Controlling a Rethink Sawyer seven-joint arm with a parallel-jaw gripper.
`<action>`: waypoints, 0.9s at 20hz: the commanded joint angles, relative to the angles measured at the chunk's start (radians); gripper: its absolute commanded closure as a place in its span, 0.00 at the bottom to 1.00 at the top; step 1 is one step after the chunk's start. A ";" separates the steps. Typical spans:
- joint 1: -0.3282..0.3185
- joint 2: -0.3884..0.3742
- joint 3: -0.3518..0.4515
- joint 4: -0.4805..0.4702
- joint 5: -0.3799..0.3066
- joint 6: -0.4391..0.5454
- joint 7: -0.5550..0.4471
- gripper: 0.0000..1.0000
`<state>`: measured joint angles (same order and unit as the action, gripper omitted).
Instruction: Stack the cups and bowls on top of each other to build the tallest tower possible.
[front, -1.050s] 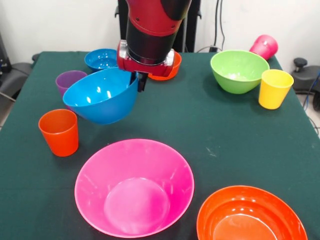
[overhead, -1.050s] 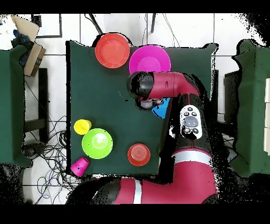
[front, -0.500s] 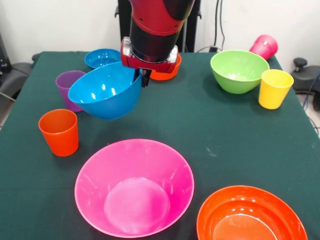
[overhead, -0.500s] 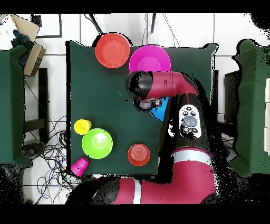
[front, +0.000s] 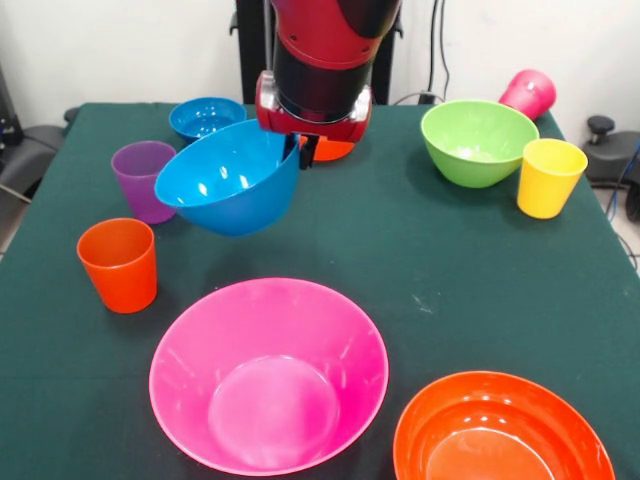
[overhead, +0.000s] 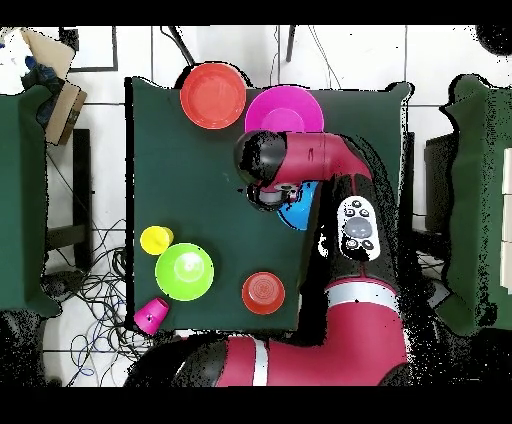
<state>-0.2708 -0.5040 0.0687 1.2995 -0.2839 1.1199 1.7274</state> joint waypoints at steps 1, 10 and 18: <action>-0.012 -0.002 0.108 -0.045 0.020 0.105 -0.095 1.00; -0.044 0.009 0.144 -0.057 0.041 0.106 -0.115 1.00; -0.058 0.009 0.157 -0.085 0.027 0.140 -0.132 1.00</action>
<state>-0.3134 -0.5030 0.1306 1.2804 -0.2493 1.1685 1.7274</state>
